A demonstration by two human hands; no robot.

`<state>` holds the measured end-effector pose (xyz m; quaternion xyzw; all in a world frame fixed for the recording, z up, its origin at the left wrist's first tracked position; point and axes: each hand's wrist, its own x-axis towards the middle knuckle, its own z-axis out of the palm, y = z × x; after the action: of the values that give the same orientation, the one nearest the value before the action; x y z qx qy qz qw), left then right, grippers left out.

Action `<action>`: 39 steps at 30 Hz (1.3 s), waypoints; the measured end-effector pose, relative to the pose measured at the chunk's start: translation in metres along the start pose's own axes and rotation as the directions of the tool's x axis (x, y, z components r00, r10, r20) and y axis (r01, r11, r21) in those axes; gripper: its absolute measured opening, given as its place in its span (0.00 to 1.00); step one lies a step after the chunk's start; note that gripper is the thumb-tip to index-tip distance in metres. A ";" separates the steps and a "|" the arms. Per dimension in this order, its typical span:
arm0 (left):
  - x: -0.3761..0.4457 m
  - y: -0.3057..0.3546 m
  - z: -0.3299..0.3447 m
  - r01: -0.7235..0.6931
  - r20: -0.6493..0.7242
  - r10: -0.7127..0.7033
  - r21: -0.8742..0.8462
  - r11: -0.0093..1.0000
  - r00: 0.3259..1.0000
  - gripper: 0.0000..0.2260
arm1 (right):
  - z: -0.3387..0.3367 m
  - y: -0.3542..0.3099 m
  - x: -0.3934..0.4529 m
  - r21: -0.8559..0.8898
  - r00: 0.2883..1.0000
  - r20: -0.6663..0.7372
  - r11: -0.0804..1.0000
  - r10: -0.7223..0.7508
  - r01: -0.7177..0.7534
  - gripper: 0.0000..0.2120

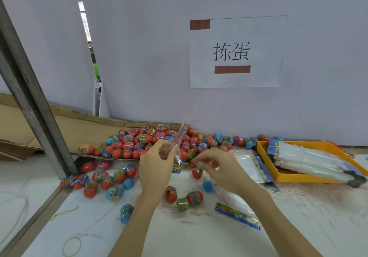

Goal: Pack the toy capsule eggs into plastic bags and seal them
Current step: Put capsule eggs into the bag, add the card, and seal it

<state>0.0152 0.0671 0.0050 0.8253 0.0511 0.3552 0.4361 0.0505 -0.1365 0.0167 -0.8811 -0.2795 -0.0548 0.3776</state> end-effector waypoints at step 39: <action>-0.015 0.016 0.009 -0.207 0.201 0.187 0.082 0.975 0.962 0.32 | 0.002 -0.017 -0.003 -0.071 0.863 -0.432 0.964 -0.262 0.257 0.10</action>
<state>0.0066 0.0451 0.0058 0.8778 -0.0554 0.3127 0.3586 0.0388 -0.1272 0.0252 -0.8025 -0.3031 -0.3030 0.4152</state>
